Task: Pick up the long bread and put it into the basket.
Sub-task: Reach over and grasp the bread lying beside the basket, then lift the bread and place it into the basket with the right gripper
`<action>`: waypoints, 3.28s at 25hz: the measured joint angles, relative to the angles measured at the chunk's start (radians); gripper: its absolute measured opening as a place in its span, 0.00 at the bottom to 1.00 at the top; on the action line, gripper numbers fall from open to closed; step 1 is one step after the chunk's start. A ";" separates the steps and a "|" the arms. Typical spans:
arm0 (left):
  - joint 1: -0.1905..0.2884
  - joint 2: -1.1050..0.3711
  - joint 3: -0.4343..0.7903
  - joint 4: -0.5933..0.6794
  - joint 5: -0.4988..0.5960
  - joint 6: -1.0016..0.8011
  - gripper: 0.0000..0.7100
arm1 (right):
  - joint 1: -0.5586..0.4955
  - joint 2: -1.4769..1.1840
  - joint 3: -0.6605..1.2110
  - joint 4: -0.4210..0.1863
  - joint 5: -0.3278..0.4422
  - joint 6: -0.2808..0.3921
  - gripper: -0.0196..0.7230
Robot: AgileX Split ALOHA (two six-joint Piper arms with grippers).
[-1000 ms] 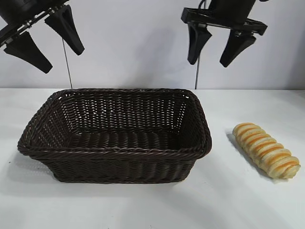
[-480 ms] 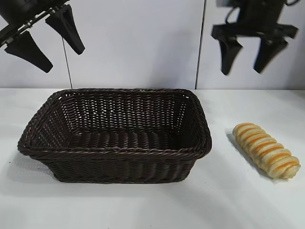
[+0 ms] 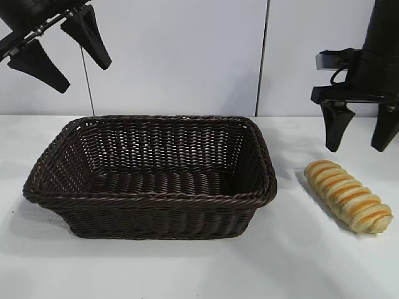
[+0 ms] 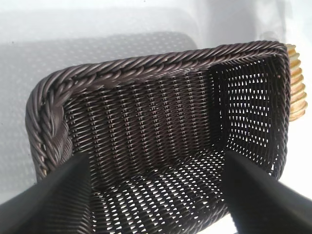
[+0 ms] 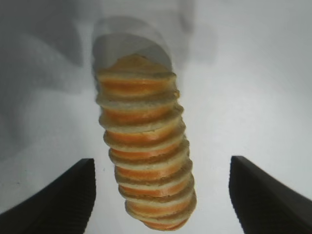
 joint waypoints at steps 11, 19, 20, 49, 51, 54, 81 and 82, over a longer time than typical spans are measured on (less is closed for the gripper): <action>0.000 0.000 0.000 0.000 0.000 0.000 0.76 | 0.000 0.090 0.071 0.035 -0.050 -0.036 0.77; 0.000 0.000 0.000 0.000 0.000 0.000 0.76 | 0.000 0.123 0.075 0.034 -0.078 -0.036 0.61; 0.000 0.000 0.000 0.000 0.000 0.000 0.76 | 0.000 0.123 0.075 0.034 -0.078 -0.036 0.52; 0.000 0.000 0.000 0.000 0.000 0.000 0.76 | 0.016 -0.080 -0.168 0.173 0.020 0.020 0.26; 0.000 0.000 0.000 0.000 0.000 0.000 0.76 | 0.047 -0.080 -0.168 0.173 0.021 0.020 0.26; 0.000 0.000 0.000 0.000 0.001 0.000 0.76 | 0.122 -0.080 -0.168 0.178 0.022 0.020 0.26; 0.000 0.000 0.000 0.004 0.002 0.000 0.76 | 0.500 0.081 -0.168 0.145 -0.156 0.020 0.27; 0.000 0.000 0.000 0.004 0.002 0.000 0.76 | 0.500 0.081 -0.168 0.145 -0.156 0.020 0.29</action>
